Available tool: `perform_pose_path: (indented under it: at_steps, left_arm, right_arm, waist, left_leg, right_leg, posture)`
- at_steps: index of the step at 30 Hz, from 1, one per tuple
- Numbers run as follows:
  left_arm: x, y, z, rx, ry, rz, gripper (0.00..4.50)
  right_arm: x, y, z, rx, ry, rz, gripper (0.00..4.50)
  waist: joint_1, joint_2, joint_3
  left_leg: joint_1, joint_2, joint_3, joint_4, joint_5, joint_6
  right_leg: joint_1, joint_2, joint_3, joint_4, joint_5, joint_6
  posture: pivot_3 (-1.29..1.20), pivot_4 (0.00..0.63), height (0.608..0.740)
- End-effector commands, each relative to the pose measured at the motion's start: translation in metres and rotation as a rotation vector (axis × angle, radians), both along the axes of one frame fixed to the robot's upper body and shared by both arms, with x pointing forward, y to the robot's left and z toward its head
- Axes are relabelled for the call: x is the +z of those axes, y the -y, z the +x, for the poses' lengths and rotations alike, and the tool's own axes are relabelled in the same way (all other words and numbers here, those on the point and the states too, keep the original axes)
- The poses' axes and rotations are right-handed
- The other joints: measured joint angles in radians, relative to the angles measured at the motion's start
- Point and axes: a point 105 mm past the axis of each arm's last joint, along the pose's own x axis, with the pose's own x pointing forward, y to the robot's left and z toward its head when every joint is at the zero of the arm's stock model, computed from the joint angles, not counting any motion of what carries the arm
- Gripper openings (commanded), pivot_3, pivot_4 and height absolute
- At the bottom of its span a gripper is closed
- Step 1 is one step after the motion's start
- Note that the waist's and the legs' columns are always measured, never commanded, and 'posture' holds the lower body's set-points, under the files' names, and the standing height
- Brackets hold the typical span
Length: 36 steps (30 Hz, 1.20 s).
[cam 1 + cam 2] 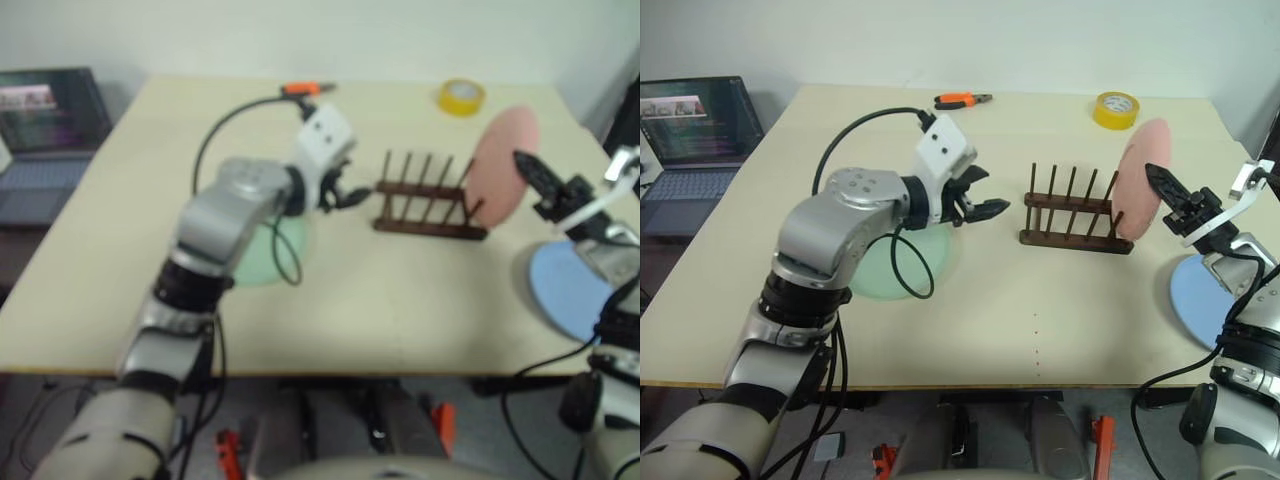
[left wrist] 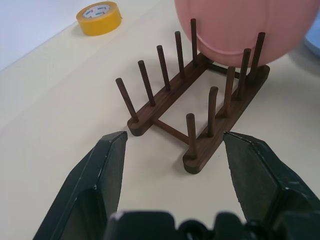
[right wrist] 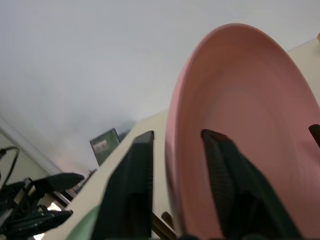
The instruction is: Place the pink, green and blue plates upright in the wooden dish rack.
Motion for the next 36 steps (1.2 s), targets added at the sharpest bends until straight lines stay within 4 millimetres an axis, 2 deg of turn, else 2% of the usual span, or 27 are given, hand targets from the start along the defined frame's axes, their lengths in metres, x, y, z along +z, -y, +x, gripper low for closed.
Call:
perform_pose_path:
  at_steps: [1,5,6,7,9,12,15,17,20,23,27,28,30,33,36]
  left_arm:
    - [0.018,0.008,-0.003,-0.032,0.074,-0.007,3.36]
    - [0.018,0.011,-0.002,-0.042,0.077,-0.013,3.36]
    - [0.017,0.012,-0.001,-0.048,0.078,-0.014,3.36]
    - [0.017,0.014,-0.001,-0.052,0.079,-0.016,3.36]
    - [0.016,0.019,0.0,-0.071,0.082,-0.023,3.36]
    - [0.014,0.024,-0.002,-0.104,0.077,-0.023,3.36]
    - [0.006,0.031,-0.011,-0.172,0.065,-0.001,3.36]
    - [0.001,0.034,-0.015,-0.202,0.057,0.008,3.36]
    - [-0.001,0.029,-0.018,-0.223,0.051,0.017,3.36]
    - [0.004,0.002,-0.008,-0.151,0.057,0.033,3.36]
    - [0.018,-0.055,0.002,-0.016,0.065,0.057,3.36]
    - [0.021,-0.064,0.002,0.004,0.066,0.056,3.36]
    - [0.025,-0.107,0.011,0.139,0.052,0.052,3.36]
    - [0.014,-0.16,0.02,0.32,0.021,0.113,3.36]
    - [-0.008,-0.203,0.029,0.472,-0.063,0.115,3.36]
  right_arm:
    - [0.02,0.011,-0.005,-0.047,0.076,-0.095,2.83]
    - [0.026,0.022,-0.009,-0.106,0.086,-0.292,4.3]
    - [0.028,0.022,-0.014,-0.095,0.089,-0.348,4.46]
    - [0.029,0.023,-0.016,-0.085,0.09,-0.382,4.46]
    - [0.033,0.032,-0.029,-0.1,0.081,-0.598,4.46]
    - [0.042,0.049,-0.042,-0.133,0.049,-0.801,4.46]
    - [0.033,0.052,-0.062,-0.054,-0.03,-1.091,4.46]
    - [0.033,0.046,-0.071,0.008,-0.032,-1.149,4.46]
    - [0.04,0.03,-0.075,0.051,0.01,-1.112,4.46]
    - [0.054,0.009,-0.085,0.122,0.115,-1.066,4.46]
    - [0.094,-0.021,-0.106,0.212,0.33,-0.956,4.46]
    - [0.1,-0.025,-0.109,0.226,0.358,-0.935,4.46]
    - [0.111,-0.039,-0.116,0.279,0.429,-0.889,4.46]
    - [0.112,-0.056,-0.116,0.346,0.468,-0.853,4.46]
    - [0.092,-0.081,-0.105,0.431,0.449,-0.84,4.46]
  waist:
    - [0.0,0.0,0.0]
    - [0.001,0.0,0.0]
    - [0.001,0.0,0.0]
    - [0.002,0.0,0.0]
    - [0.003,0.001,0.0]
    - [0.005,0.002,0.0]
    - [0.005,0.002,0.0]
    - [0.001,0.001,0.0]
    - [-0.006,0.002,0.001]
    - [-0.006,0.002,0.001]
    - [-0.01,0.002,0.001]
    - [-0.009,0.002,0.001]
    - [-0.005,0.001,0.002]
    - [-0.002,0.001,0.002]
    - [0.001,0.0,0.002]
  left_leg:
    - [0.0,0.0,0.0,0.0,0.0,0.0]
    - [-0.001,0.0,0.0,-0.001,0.0,0.0]
    - [-0.001,0.0,0.0,-0.001,0.0,0.0]
    - [-0.001,0.0,0.0,-0.001,0.0,0.0]
    - [-0.001,0.0,0.0,-0.001,0.0,0.0]
    - [-0.001,0.0,0.0,-0.001,-0.001,0.001]
    - [-0.001,-0.001,0.0,-0.001,-0.001,0.001]
    - [-0.001,0.0,0.0,-0.001,-0.001,0.001]
    - [0.001,0.0,0.001,0.0,-0.001,0.001]
    - [0.002,0.0,-0.001,0.0,-0.001,0.001]
    - [0.002,0.0,-0.002,0.0,-0.001,0.001]
    - [0.002,0.0,-0.002,-0.001,-0.001,0.001]
    - [0.002,0.0,-0.002,-0.001,-0.001,0.001]
    - [0.001,0.0,-0.002,-0.001,-0.001,0.001]
    - [0.002,0.0,-0.002,-0.001,-0.001,0.001]
  right_leg:
    - [0.0,0.0,0.0,0.0,0.0,0.0]
    - [0.0,0.0,0.0,-0.001,0.0,0.0]
    - [0.0,0.0,0.0,-0.001,0.0,0.0]
    - [0.0,0.0,0.0,-0.001,0.0,0.0]
    - [0.0,0.0,0.0,-0.001,0.0,0.0]
    - [-0.001,-0.001,0.0,-0.001,-0.001,-0.001]
    - [0.0,-0.001,0.0,-0.002,-0.003,-0.004]
    - [-0.001,-0.001,0.0,-0.002,-0.004,-0.007]
    - [0.0,0.0,0.001,0.0,-0.004,-0.006]
    - [0.0,0.001,0.001,0.001,-0.004,-0.006]
    - [0.0,0.002,0.001,0.001,-0.004,-0.007]
    - [0.0,0.002,0.001,0.0,-0.004,-0.007]
    - [0.0,0.001,-0.001,-0.001,-0.004,-0.008]
    - [0.0,0.0,-0.001,-0.002,-0.005,-0.008]
    - [0.0,-0.001,-0.001,-0.001,-0.005,-0.008]
  posture:
    - [0.0,0.15,0.74]
    - [0.0,0.15,0.74]
    - [0.0,0.15,0.74]
    - [0.0,0.15,0.74]
    - [0.0,0.15,0.74]
    - [0.0,0.15,0.74]
    - [0.0,0.15,0.74]
    - [0.0,0.15,0.74]
    - [0.0,0.15,0.74]
    - [0.0,0.15,0.74]
    - [0.0,0.15,0.74]
    - [0.0,0.15,0.74]
    - [0.0,0.15,0.74]
    - [0.0,0.15,0.74]
    - [0.0,0.15,0.74]
